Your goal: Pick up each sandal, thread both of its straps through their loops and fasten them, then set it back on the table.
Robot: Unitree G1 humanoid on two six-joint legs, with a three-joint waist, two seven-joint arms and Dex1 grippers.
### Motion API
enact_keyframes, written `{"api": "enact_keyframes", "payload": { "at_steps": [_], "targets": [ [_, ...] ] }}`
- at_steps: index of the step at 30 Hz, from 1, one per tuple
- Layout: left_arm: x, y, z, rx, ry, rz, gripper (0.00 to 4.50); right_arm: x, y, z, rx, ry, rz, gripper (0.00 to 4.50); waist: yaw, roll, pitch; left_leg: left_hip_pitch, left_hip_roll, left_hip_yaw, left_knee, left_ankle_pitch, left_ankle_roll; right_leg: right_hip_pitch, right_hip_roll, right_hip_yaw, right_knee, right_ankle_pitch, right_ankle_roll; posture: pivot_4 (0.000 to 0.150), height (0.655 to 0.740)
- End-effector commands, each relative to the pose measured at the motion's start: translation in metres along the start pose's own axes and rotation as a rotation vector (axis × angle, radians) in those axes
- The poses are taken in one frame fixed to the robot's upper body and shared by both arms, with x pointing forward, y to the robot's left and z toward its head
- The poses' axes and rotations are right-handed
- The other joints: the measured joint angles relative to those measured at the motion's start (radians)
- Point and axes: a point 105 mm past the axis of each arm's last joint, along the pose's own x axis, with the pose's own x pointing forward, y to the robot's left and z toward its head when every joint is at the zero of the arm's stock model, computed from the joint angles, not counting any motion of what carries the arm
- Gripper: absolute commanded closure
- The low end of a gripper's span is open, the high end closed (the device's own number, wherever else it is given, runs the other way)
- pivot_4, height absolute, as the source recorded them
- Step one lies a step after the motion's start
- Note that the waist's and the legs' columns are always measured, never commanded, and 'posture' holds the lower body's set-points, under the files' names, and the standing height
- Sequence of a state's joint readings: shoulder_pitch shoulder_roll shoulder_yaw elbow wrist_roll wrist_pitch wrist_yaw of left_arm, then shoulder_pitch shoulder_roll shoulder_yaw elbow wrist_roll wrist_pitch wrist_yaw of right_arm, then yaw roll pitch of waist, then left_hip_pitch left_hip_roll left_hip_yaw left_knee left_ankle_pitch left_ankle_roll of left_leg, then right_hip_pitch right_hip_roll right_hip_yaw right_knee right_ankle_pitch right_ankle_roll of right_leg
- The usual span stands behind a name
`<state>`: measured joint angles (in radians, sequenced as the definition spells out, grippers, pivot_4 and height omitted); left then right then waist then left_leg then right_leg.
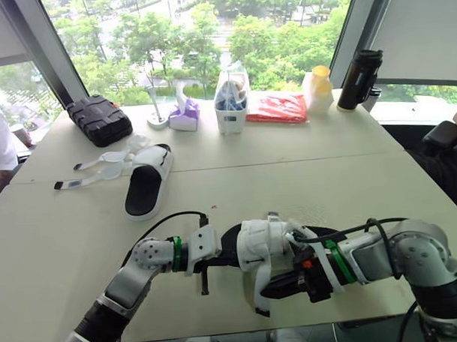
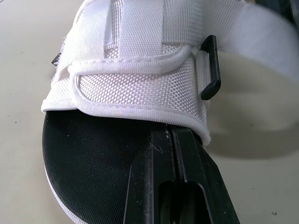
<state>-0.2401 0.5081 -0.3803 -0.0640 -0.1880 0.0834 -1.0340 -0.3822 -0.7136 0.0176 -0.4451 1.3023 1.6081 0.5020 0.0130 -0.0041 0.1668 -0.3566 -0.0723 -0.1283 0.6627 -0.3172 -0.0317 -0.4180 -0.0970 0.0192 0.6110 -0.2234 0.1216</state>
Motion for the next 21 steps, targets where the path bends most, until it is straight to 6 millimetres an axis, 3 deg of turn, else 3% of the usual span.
{"api": "enact_keyframes", "payload": {
  "at_steps": [1,8,13,21],
  "targets": [
    [0.006,-0.025,-0.043,-0.129,0.149,-0.085,4.5,-0.019,0.021,0.019,-0.083,-0.039,0.094,4.45,0.0,0.0,0.0,0.0,0.0,0.0,0.0,0.0,0.0,0.0,0.0,0.0,0.0,0.0,0.0,0.15,0.74],
    [0.005,-0.024,-0.044,-0.126,0.153,-0.085,4.5,-0.035,0.041,0.047,-0.195,-0.11,0.182,4.45,0.001,0.0,0.0,0.0,0.0,-0.001,0.0,-0.001,0.001,0.001,0.0,-0.001,-0.002,-0.001,0.001,0.15,0.74],
    [0.006,-0.025,-0.044,-0.126,0.153,-0.089,4.5,-0.027,0.015,0.083,-0.29,-0.18,0.029,4.45,0.0,0.0,0.0,0.0,0.0,-0.001,0.0,-0.001,0.001,0.001,0.0,-0.001,-0.002,-0.001,0.001,0.15,0.74],
    [0.004,-0.027,-0.044,-0.126,0.156,-0.085,4.5,-0.022,-0.009,0.092,-0.334,-0.167,0.003,4.45,0.001,0.0,0.0,-0.001,-0.001,-0.001,0.0,-0.001,0.002,0.001,-0.001,-0.001,-0.002,-0.001,0.001,0.15,0.74]
  ]
}}
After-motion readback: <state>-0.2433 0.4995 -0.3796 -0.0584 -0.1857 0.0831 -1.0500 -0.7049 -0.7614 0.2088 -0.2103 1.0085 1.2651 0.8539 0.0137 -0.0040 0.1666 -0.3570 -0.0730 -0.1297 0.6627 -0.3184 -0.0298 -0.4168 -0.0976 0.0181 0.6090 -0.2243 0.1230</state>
